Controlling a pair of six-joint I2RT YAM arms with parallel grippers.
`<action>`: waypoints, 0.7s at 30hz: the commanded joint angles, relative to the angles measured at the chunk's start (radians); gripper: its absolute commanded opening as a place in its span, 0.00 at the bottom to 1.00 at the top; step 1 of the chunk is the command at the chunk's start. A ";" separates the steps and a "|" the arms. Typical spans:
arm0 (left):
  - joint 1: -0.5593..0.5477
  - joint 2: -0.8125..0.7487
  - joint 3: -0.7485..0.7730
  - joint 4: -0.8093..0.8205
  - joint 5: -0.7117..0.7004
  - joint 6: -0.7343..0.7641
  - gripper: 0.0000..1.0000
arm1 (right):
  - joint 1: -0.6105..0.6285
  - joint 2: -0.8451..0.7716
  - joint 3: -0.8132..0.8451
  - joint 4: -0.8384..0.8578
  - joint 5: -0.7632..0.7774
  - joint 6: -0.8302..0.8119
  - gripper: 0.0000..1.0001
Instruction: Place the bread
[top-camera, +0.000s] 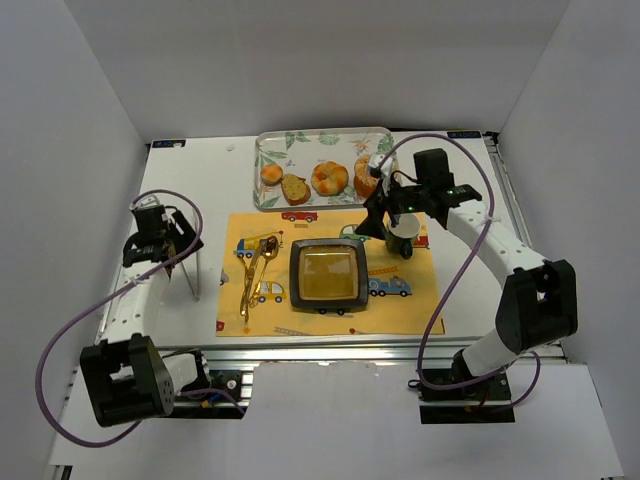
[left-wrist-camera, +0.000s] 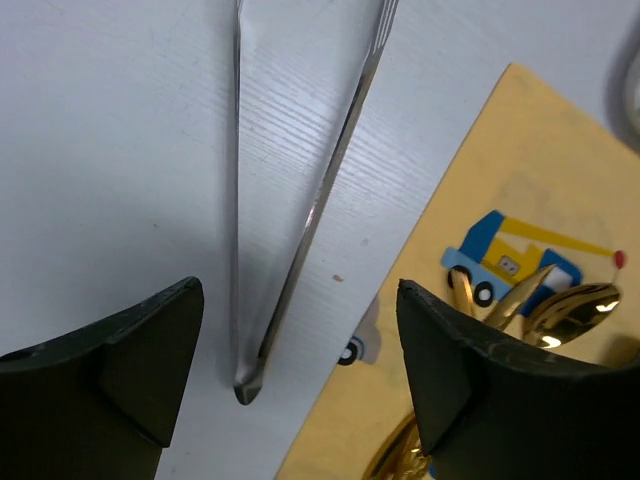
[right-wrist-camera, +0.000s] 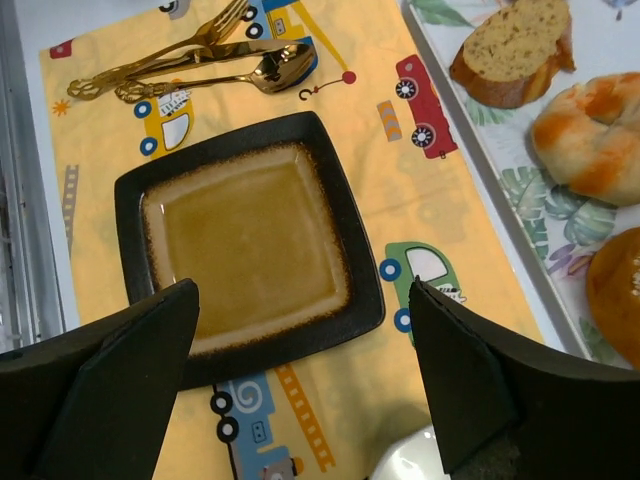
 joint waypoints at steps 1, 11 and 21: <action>0.006 0.039 0.033 0.001 -0.005 0.141 0.87 | 0.018 -0.007 0.024 0.091 0.125 0.138 0.89; 0.004 0.328 0.051 0.058 0.040 0.336 0.95 | 0.016 -0.019 -0.009 0.126 0.161 0.153 0.89; 0.006 0.470 0.002 0.245 0.063 0.310 0.54 | -0.028 -0.016 0.004 0.123 0.155 0.155 0.89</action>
